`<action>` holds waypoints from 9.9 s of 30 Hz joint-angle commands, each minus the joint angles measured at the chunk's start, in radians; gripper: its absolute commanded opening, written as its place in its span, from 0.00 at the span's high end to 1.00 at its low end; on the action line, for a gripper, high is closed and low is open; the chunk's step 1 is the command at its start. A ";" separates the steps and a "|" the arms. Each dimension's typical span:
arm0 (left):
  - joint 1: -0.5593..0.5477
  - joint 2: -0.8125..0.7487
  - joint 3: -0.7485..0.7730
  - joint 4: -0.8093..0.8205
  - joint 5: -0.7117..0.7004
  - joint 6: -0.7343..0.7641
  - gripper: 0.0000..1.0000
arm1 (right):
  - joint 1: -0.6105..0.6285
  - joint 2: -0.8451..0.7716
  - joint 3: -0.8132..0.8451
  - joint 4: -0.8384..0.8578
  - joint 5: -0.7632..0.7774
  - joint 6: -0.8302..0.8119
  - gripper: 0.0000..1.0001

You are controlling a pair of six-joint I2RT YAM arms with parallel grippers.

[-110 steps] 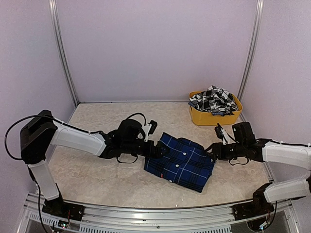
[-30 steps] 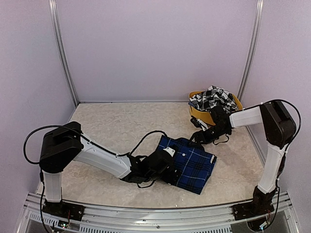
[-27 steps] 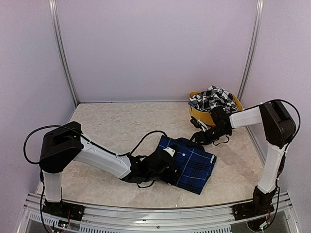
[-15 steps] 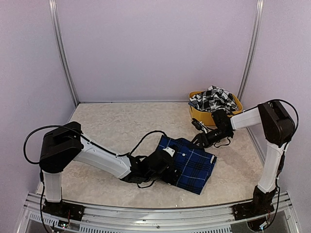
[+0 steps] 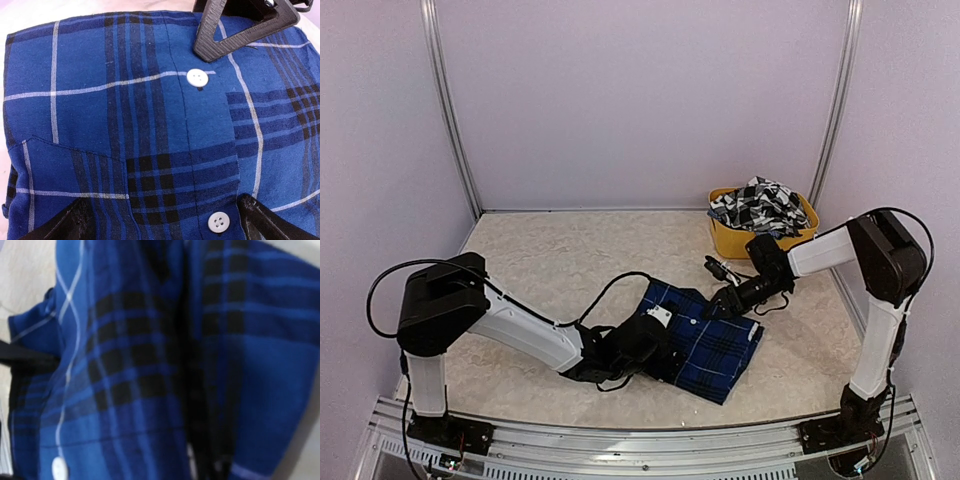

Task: Fold and stack the long sleeve shirts
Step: Pick up the square-folded shirt from the center of the board, then turn over the square-folded shirt at the center of the board, then rotate the square-folded shirt at the center of the board, then reset both arms

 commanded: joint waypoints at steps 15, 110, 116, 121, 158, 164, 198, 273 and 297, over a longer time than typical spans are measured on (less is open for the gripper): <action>0.001 -0.051 -0.062 -0.061 -0.096 0.015 0.01 | 0.063 -0.081 -0.081 0.010 -0.083 0.104 1.00; 0.161 -0.743 -0.504 -0.177 0.078 -0.552 0.01 | 0.278 0.052 0.270 0.000 0.449 0.425 0.24; 0.118 -0.703 -0.478 -0.177 0.079 -0.567 0.01 | 0.246 -0.011 0.168 0.036 0.511 0.439 0.25; 0.056 -0.655 -0.470 -0.128 0.106 -0.609 0.01 | 0.246 -0.108 0.102 0.056 0.595 0.424 0.20; 0.106 -0.286 -0.185 -0.079 0.316 -0.537 0.01 | 0.553 -0.627 -0.446 0.020 0.657 0.694 0.20; 0.232 -0.252 -0.105 -0.144 0.336 -0.395 0.01 | 0.651 -0.575 -0.417 0.127 0.659 0.747 0.20; 0.116 -0.747 -0.554 -0.223 0.119 -0.722 0.01 | 0.264 -0.222 0.099 -0.081 0.709 0.281 0.09; 0.538 -1.111 -0.294 -0.323 -0.086 0.054 0.01 | 0.236 -0.916 -0.153 0.002 1.075 0.212 0.00; 0.519 -1.289 -0.399 -0.329 -0.135 0.040 0.01 | 0.236 -1.044 -0.265 0.060 1.080 0.213 0.01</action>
